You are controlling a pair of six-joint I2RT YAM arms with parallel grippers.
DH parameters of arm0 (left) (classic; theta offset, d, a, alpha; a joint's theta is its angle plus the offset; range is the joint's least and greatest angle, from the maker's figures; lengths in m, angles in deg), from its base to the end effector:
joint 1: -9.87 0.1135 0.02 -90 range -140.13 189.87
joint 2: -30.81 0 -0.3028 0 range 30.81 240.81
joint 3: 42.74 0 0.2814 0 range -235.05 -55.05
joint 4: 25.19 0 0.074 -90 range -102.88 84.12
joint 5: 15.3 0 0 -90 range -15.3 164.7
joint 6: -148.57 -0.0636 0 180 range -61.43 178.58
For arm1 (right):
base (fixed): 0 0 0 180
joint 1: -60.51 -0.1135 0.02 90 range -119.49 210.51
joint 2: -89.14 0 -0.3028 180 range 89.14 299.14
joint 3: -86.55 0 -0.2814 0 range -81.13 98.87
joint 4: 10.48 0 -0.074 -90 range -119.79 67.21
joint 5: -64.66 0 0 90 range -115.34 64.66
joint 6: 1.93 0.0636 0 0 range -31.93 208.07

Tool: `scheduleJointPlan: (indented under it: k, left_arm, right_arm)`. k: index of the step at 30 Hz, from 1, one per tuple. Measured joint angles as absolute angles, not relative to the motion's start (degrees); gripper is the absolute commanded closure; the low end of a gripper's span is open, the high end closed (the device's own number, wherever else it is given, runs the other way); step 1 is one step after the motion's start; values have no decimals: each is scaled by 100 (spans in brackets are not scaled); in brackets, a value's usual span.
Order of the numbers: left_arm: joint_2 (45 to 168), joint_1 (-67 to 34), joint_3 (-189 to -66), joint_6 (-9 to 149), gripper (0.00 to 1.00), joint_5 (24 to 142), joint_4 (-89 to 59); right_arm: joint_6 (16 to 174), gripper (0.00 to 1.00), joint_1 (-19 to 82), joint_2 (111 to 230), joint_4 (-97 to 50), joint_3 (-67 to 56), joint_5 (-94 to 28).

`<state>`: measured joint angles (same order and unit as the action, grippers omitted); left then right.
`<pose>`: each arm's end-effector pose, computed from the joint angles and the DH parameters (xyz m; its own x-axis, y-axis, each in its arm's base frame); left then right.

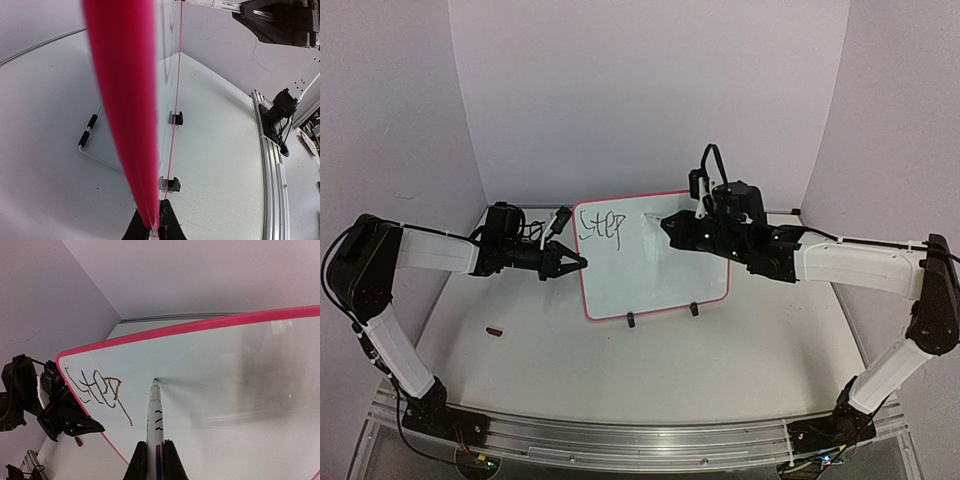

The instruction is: Write a sentence on the whiteboard

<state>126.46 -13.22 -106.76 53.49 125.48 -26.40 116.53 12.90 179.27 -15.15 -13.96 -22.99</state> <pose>0.3375 -0.1975 0.2094 -0.3876 0.2261 -0.8937 0.9004 0.3008 -0.3144 0.2918 0.3158 0.3280 -0.4955 0.1635 -0.8531 -0.5405 0.7108 0.4501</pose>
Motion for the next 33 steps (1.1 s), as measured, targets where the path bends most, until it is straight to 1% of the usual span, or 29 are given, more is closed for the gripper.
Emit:
scheduleJointPlan:
  k: [24, 33]
  left_arm:
    - [12646, -1322, -10676, 5361, 100, 12546, -2640]
    - [12646, -1322, -10676, 5347, 100, 12548, -2640]
  right_arm:
    - [11954, 100, 1296, 17919, -1646, -1754, -2505]
    - [11899, 100, 1296, 17612, -1685, -1720, -2622]
